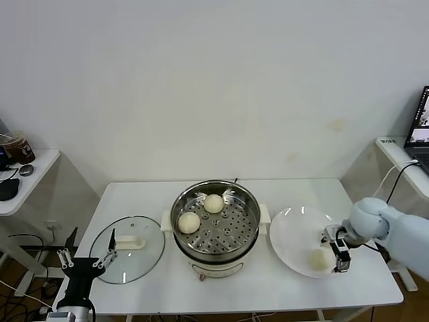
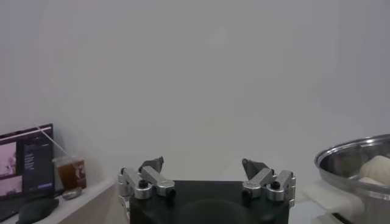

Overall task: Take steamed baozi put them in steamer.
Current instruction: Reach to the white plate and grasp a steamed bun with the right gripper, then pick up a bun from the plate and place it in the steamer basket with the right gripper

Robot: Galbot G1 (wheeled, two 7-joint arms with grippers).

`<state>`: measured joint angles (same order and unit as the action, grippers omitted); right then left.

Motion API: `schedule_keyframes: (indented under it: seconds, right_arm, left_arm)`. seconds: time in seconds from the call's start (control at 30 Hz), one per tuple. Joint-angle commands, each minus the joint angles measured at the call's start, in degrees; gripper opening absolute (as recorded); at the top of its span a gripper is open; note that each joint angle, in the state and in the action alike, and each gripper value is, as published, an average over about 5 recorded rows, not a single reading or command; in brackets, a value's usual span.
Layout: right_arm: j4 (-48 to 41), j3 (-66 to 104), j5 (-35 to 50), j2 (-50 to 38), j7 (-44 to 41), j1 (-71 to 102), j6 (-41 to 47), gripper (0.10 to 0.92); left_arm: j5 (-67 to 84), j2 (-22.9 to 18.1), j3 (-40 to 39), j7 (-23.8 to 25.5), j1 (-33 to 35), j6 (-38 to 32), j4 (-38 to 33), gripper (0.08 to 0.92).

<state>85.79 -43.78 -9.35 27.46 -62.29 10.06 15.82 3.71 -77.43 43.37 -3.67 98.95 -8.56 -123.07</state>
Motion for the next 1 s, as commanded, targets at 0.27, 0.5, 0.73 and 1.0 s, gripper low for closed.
schedule_keyframes:
  seconds: [0.27,0.5,0.73,1.0]
  right_arm:
    - [-2.8,3.4,-0.8,2.3,0.2,2.9,0.1,0.596]
    - [-2.4,-1.0,2.5,1.4,-1.8,-6.5,-0.2,0.536]
    - [-2.3,-4.1,9.4,1.2,-7.6,-23.1,-1.6,0.526]
    - [-2.9,-13.3,19.2,10.7,-11.1,-46.8,-4.8,0.522]
  left_arm:
    - [0.2,0.1,0.2,0.0,-0.2,0.0,0.1,0.823]
    - [0.4,0.2,0.1,0.0,-0.3,0.0,0.0,0.823]
    - [0.8,0.7,0.0,0.0,-0.7,0.0,-0.1,0.823]
    - [1.2,1.4,-0.2,0.0,-1.6,0.0,0.3,0.823]
